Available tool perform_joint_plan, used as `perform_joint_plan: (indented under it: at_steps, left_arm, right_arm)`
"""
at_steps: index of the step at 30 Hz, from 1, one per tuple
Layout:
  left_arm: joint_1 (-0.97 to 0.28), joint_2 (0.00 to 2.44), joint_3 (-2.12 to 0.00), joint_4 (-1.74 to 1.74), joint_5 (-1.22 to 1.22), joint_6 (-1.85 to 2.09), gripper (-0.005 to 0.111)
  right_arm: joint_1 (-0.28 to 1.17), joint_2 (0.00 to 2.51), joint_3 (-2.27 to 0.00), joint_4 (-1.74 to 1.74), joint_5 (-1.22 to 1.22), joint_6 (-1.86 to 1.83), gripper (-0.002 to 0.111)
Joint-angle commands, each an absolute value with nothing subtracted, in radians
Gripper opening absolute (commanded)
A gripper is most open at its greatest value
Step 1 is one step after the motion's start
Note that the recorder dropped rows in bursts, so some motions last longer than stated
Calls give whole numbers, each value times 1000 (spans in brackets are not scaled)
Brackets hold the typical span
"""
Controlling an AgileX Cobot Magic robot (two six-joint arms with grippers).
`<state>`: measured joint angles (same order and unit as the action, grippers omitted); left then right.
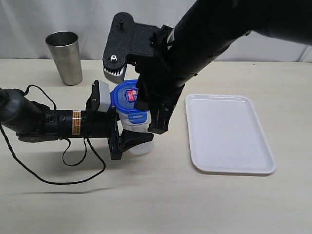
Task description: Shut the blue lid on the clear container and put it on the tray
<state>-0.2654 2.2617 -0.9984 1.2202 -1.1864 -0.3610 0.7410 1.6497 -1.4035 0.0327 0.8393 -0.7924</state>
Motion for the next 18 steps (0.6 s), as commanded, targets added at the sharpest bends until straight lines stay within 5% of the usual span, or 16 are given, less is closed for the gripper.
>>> perform_joint_plan:
  at_steps: [1,18]
  left_arm:
    - [-267,2251,-1003,1214,-1206,-365,0]
    - [-267,2251,-1003,1214,-1206,-365,0]
  right_arm:
    - [770,1679,-1400,-96,801,-743,40]
    - [770,1784,-1400,-139,816,-741,40]
